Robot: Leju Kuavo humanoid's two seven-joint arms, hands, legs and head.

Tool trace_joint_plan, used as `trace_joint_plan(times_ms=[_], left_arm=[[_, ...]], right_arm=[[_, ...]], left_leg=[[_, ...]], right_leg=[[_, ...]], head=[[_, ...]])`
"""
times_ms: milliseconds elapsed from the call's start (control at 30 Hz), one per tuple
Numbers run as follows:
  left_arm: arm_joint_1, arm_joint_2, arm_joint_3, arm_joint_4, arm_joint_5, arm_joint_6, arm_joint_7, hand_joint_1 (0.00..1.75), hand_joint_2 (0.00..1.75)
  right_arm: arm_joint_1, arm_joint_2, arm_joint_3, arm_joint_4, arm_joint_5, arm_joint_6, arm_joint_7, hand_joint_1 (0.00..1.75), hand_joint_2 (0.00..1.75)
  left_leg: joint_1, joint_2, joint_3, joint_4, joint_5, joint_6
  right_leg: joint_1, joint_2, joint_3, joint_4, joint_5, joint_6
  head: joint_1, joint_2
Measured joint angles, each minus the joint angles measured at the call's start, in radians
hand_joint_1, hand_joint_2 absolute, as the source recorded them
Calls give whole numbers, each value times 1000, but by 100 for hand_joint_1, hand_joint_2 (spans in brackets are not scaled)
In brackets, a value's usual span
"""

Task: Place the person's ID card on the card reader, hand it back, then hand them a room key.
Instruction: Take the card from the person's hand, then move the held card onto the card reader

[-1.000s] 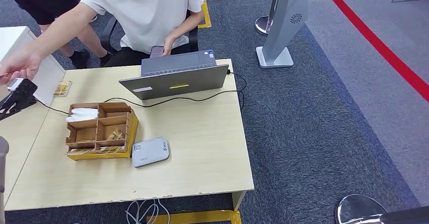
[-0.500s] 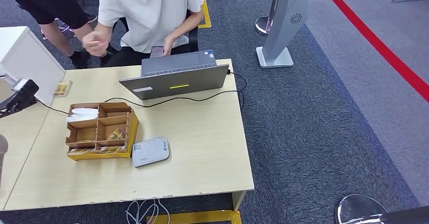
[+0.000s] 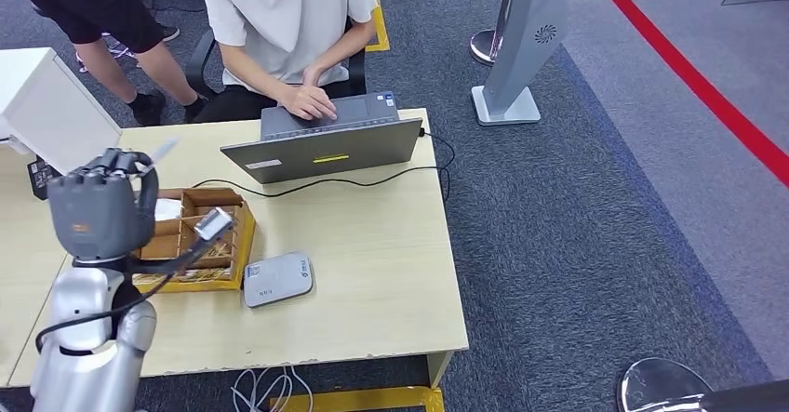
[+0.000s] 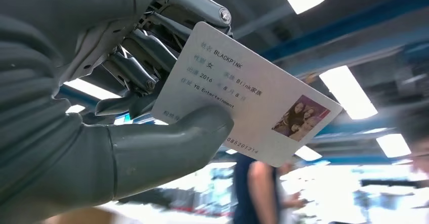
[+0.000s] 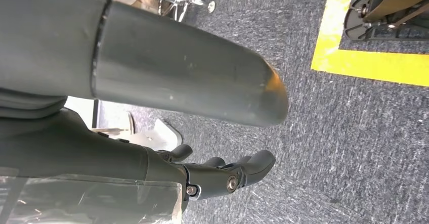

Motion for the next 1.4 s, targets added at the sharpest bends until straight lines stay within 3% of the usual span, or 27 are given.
trace_joint_plan(times_ms=[200,433,633,867,1100,1400], left_arm=[[89,-54,-157,-151,-38,3,14,175,175],[145,-83,-297,-179,-42,0,36,175,175],[156,-84,-331,-182,-38,-40,48,175,175],[188,-90,-364,-104,-38,-320,182,175,175],[170,-88,-368,-23,-22,-418,265,175,175],[115,-83,-365,135,6,-430,310,175,175]], right_arm=[[3,8,-9,0,-13,-12,0,0,0],[5,15,-20,0,-17,-21,0,0,0],[5,17,-22,0,-24,-23,1,0,0],[6,26,-45,1,-52,-40,7,0,0],[6,29,-51,1,-49,-39,8,0,0],[6,29,-51,2,-34,-36,16,0,0]], left_leg=[[0,0,0,0,0,1],[0,0,0,0,0,1],[0,0,0,0,0,1],[0,0,0,0,0,1],[0,0,0,0,0,1],[0,0,0,0,0,1]], right_leg=[[0,0,0,0,0,0],[0,0,0,0,0,0],[0,0,0,0,0,0],[0,0,0,0,0,0],[0,0,0,0,0,0],[0,0,0,0,0,0]], head=[[-1,0],[-1,0],[-1,0],[-1,0],[-1,0],[-1,0]])
